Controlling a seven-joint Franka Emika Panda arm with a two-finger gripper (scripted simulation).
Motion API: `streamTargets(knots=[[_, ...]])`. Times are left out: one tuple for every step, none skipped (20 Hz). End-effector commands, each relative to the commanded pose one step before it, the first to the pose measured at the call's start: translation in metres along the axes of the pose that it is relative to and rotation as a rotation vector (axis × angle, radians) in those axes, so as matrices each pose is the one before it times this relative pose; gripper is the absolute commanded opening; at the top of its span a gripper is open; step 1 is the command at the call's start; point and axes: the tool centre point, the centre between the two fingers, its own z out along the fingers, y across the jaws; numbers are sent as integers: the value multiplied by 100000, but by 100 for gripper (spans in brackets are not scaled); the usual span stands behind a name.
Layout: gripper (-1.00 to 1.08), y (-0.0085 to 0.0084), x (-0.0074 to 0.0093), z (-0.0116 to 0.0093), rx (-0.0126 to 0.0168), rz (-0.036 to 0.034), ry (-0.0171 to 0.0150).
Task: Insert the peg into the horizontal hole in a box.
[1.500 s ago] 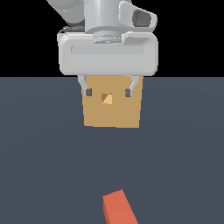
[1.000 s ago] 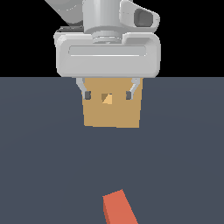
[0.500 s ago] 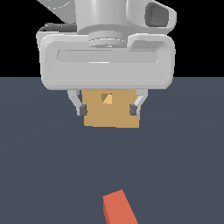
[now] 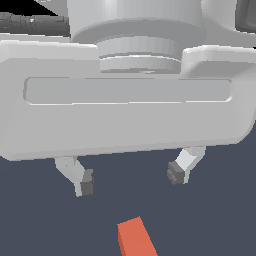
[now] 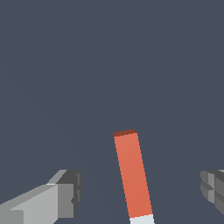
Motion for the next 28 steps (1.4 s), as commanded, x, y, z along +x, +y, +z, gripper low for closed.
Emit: streamTargets(knots=[[100,133,-2292,766,-91,-3128,100],[100,63,-906,299,-24,-1189,37],[100,65,-886,292,-23,-1165,37],[100,65,-849,279,-22,-1115,35],[100,66,-809,265,-21,-1065,33],[100,65,-771,252,-19,-1012,31],[100,65,-735,240,-18,-967,29],[100,65,-703,229,-17,-925,28],[100,66,-672,218,-16,-885,26],[100,67,-641,208,-14,-848,24],[100,65,-599,193,-13,-790,22],[100,62,-547,176,-11,-724,20],[100,58,-499,160,-10,-658,18],[100,56,-454,145,-9,-598,16],[100,55,-410,130,-8,-543,14],[100,54,-370,117,-6,-493,13],[100,49,-337,105,-5,-442,11],[100,47,-303,95,-5,-402,10],[100,44,-272,85,-4,-362,9],[100,39,-244,75,-3,-320,8],[100,37,-214,66,-3,-285,7],[100,35,-186,57,-2,-249,6],[100,29,-162,48,-2,-207,5],[100,32,-131,40,-1,-183,4],[100,24,-112,32,-1,-138,3],[100,29,-82,24,0,-120,2],[100,14,-70,17,0,-69,1],[100,25,-35,11,0,-69,1]])
